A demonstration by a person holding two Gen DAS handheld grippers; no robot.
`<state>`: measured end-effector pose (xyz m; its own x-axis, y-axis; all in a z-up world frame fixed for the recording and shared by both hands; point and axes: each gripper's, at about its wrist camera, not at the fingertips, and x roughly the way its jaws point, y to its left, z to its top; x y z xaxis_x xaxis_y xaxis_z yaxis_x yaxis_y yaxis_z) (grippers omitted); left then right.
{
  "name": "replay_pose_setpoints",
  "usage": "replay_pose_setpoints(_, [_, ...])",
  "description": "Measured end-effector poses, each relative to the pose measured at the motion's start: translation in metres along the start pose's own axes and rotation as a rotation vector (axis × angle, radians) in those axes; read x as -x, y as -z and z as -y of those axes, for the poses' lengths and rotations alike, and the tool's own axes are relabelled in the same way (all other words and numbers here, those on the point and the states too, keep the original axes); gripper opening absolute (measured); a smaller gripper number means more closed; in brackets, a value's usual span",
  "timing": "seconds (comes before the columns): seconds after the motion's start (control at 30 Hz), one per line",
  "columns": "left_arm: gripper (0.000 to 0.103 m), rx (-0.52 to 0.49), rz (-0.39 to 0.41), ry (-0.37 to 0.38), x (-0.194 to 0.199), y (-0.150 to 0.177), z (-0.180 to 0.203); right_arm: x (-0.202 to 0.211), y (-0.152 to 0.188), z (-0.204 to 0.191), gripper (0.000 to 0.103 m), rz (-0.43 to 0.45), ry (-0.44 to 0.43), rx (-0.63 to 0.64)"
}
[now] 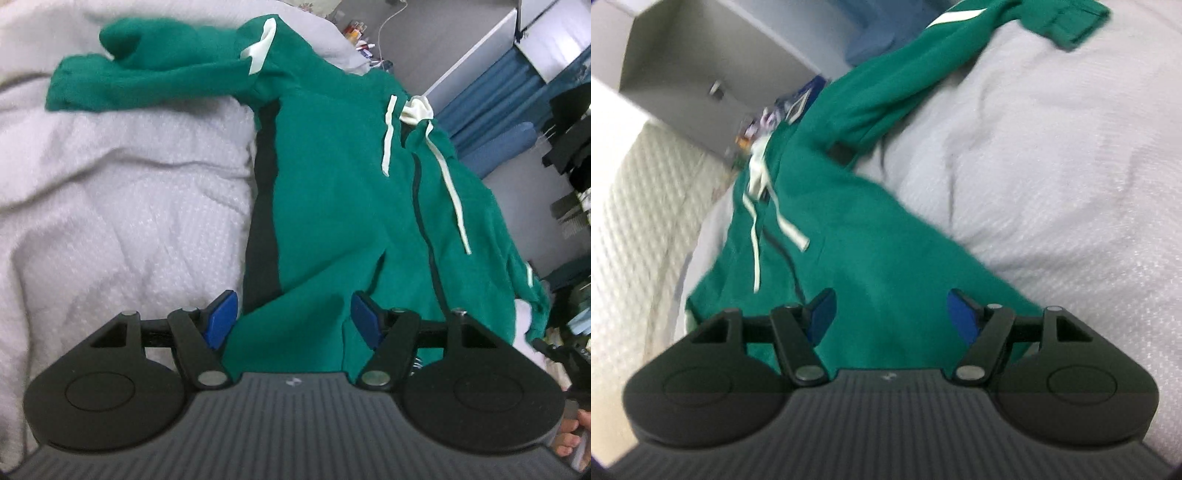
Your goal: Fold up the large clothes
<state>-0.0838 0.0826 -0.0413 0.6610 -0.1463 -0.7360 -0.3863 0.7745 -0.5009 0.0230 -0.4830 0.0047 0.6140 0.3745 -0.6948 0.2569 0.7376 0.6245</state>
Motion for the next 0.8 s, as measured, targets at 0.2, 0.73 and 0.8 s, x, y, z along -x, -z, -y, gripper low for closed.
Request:
replay_pose_setpoints(0.2, [0.071, -0.012, -0.025, 0.01, -0.01, 0.005, -0.002, -0.003, 0.001, 0.014, 0.07, 0.051, 0.055, -0.027])
replay_pose_setpoints(0.73, [0.02, -0.054, -0.144, -0.041, -0.033, 0.013, 0.002, -0.046, 0.014, 0.017, 0.058, -0.159, 0.071, 0.056])
replay_pose_setpoints(0.8, [0.013, -0.024, -0.144, -0.025, -0.027, 0.01, -0.002, -0.042, 0.02, 0.01, 0.037, -0.183, 0.09, 0.111])
